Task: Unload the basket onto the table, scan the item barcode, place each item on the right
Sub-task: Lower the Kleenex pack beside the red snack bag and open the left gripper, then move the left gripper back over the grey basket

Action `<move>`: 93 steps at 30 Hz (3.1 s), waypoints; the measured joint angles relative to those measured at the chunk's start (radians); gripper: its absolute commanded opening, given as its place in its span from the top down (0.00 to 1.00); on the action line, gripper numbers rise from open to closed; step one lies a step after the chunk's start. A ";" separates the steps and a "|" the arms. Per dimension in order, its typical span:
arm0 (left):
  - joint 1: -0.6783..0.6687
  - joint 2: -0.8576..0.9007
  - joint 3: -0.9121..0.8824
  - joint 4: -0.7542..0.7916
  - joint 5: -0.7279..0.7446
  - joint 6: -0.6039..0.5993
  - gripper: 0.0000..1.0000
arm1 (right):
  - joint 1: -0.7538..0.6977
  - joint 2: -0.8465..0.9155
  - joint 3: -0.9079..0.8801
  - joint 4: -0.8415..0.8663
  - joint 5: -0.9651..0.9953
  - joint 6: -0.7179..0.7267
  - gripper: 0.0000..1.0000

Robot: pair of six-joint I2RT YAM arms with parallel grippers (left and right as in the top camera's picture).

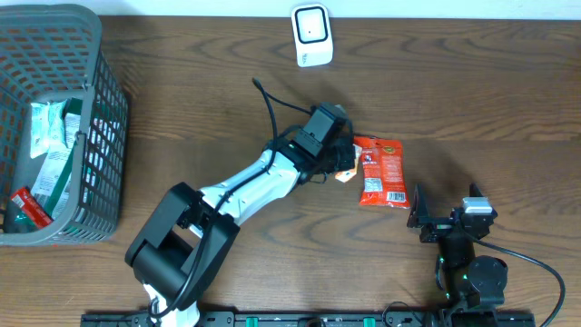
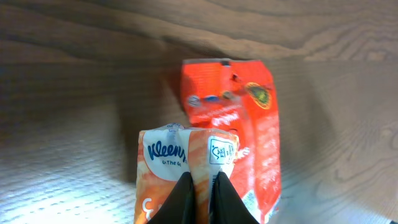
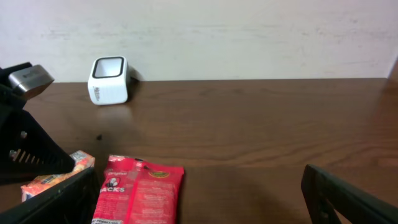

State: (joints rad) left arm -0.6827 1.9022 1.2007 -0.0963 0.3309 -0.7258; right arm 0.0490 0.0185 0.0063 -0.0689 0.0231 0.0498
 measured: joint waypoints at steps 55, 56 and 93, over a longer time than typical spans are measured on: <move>0.123 0.100 -0.014 0.082 0.237 0.098 0.66 | 0.000 0.000 0.000 0.000 0.000 0.000 0.01; 0.126 0.100 -0.014 0.082 0.240 0.100 0.65 | 0.000 0.000 0.000 0.000 0.000 0.000 0.01; 0.858 -0.286 0.891 -1.048 -0.452 0.458 0.25 | 0.000 0.000 0.000 0.000 0.000 0.000 0.01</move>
State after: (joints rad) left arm 0.1757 1.6165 2.0914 -1.1446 -0.1215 -0.2680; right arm 0.0490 0.0185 0.0063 -0.0685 0.0235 0.0498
